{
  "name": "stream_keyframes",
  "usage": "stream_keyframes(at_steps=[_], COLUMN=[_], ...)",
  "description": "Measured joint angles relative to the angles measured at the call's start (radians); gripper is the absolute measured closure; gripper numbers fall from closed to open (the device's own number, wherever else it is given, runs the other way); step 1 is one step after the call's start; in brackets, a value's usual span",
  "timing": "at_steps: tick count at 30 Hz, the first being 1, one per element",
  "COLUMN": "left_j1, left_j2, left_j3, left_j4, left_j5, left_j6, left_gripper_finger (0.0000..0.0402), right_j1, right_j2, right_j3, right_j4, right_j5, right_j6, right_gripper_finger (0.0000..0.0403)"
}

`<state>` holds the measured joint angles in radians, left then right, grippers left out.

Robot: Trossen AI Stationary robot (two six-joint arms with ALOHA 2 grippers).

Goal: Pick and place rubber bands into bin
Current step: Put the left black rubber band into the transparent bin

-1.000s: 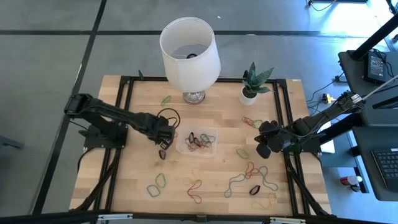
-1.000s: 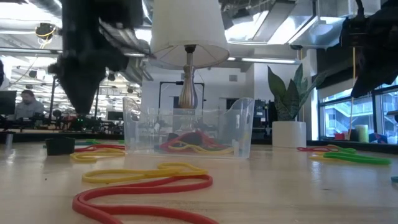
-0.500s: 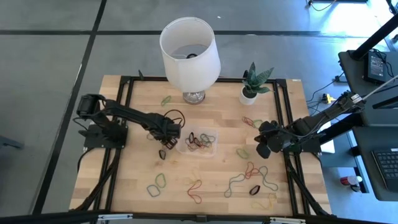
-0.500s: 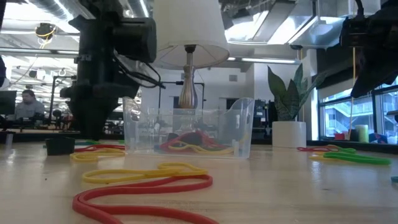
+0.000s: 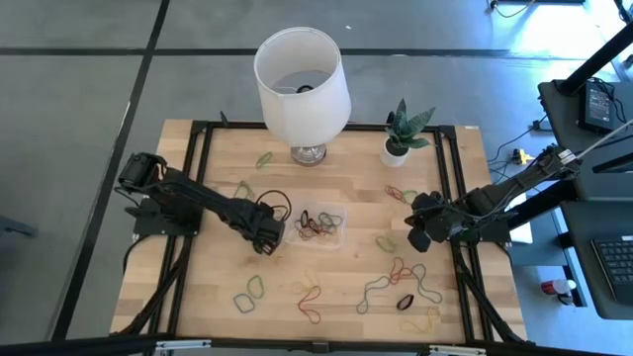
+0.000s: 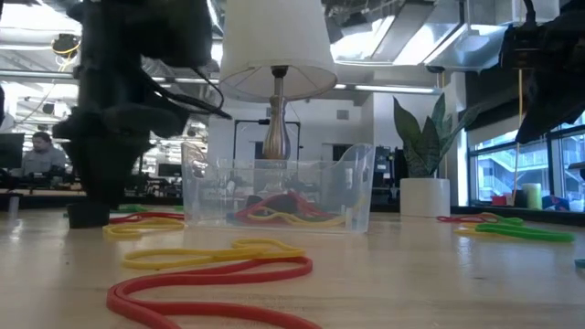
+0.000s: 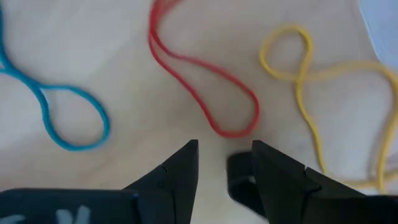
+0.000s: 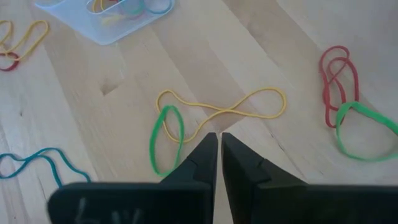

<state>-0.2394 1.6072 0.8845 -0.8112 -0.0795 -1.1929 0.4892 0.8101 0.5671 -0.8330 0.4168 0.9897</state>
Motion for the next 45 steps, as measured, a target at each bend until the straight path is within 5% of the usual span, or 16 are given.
stream_keyframes(at_steps=[33,45], left_j1=[-0.147,-0.154], left_j2=[-0.025,0.113], left_j3=[0.064,0.06], left_j4=[-0.019,0.022], left_j5=[-0.056,-0.035], left_j6=[-0.09,-0.146], left_gripper_finger=[0.0259,0.0272], right_j1=[0.0,0.0], right_j2=[0.0,0.0], right_j3=[0.0,0.0], right_j4=[0.06,0.061], right_j5=[0.001,0.002], right_j6=[0.004,0.002], right_gripper_finger=[0.0376,0.0376])
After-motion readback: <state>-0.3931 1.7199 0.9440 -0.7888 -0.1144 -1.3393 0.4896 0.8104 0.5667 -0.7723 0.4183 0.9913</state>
